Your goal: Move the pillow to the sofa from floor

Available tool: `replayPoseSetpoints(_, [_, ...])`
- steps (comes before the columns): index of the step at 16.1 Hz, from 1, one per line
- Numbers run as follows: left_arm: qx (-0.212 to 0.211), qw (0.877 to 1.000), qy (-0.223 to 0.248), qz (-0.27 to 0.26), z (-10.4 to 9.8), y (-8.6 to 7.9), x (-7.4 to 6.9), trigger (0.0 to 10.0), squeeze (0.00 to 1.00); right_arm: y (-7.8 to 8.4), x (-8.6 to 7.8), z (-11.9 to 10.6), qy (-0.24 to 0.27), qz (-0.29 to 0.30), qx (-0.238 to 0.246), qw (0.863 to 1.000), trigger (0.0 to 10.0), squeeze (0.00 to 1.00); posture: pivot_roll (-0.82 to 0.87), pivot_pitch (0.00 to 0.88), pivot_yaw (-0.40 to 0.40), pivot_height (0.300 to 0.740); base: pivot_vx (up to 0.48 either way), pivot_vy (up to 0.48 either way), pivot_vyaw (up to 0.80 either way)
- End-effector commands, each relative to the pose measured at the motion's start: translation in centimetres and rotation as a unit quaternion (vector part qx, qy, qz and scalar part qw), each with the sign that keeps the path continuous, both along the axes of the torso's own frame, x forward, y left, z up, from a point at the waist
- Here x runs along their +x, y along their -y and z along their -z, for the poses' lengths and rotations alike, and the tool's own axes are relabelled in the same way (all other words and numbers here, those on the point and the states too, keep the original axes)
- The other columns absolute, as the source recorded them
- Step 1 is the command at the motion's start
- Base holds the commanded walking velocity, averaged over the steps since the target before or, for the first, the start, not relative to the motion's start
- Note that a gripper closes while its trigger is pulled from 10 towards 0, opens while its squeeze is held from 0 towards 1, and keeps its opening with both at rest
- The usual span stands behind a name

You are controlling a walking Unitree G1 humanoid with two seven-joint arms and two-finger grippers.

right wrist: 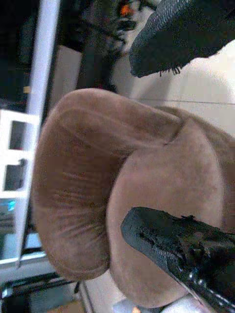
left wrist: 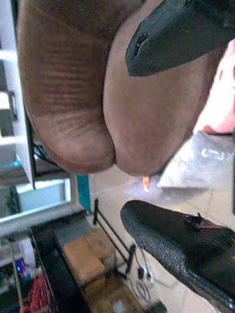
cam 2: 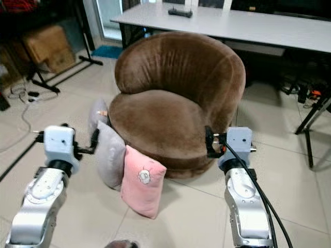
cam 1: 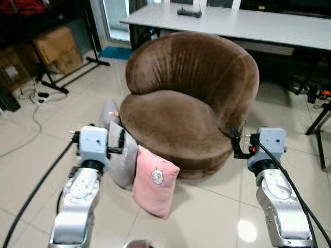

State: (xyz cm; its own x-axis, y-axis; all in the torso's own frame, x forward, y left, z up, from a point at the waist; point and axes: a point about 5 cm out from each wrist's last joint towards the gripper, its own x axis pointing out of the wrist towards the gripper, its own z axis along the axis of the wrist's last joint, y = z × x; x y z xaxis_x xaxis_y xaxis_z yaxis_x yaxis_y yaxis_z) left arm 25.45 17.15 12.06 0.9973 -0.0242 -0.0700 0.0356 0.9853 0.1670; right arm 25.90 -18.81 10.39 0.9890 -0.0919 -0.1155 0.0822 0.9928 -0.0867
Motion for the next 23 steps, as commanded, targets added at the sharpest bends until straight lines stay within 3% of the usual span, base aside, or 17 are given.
replayPoseSetpoints(1, [-0.002,1.000,-0.004,0.001,0.1,-0.2,0.3,10.0,0.00,-0.2,0.3,0.1,-0.011,0.005,0.011,1.000,10.0,1.00,-0.03,0.000,-0.002,0.740,0.330,0.000,0.00])
replayPoseSetpoints(3, [-0.002,1.000,-0.003,0.001,0.0,-0.1,0.3,10.0,0.00,-0.3,0.3,0.2,-0.011,0.003,0.029,1.000,10.0,1.00,-0.03,0.000,0.000,0.740,0.326,0.000,0.00])
replayPoseSetpoints(4, [0.000,1.000,-0.002,0.003,0.0,-0.1,0.4,10.0,0.00,-0.3,0.2,0.1,-0.006,0.006,0.029,1.000,10.0,0.91,-0.04,0.000,0.004,0.740,0.330,0.000,0.00])
replayPoseSetpoints(5, [0.000,1.000,-0.001,0.004,0.0,0.0,0.4,10.0,0.00,-0.3,0.2,0.0,-0.003,0.009,0.030,1.000,10.0,0.00,-0.04,0.000,0.004,0.740,0.334,0.000,0.00])
replayPoseSetpoints(12, [0.000,1.000,0.005,0.015,-0.2,0.3,0.5,10.0,0.00,-0.5,0.3,0.0,-0.004,0.011,0.022,1.000,10.0,0.00,-0.03,0.000,-0.003,0.740,0.316,0.000,0.00])
replayPoseSetpoints(16, [-0.005,1.000,0.007,0.020,-0.2,0.5,0.5,10.0,0.00,-1.4,0.5,-0.5,0.001,-0.024,0.013,1.000,10.0,0.00,-0.03,0.000,-0.006,0.740,0.309,0.000,0.40])
replayPoseSetpoints(19, [-0.003,1.000,0.009,0.017,-0.3,0.4,0.5,10.0,0.00,-0.9,0.9,-0.4,0.001,0.001,0.039,0.999,10.0,0.00,-0.02,0.000,-0.011,0.740,0.311,0.000,0.27])
replayPoseSetpoints(23, [-0.005,1.000,0.010,0.015,-0.4,0.4,0.5,10.0,0.00,-0.8,1.2,-0.4,-0.002,-0.001,0.029,1.000,10.0,0.00,-0.02,0.000,-0.016,0.740,0.310,0.000,0.00])
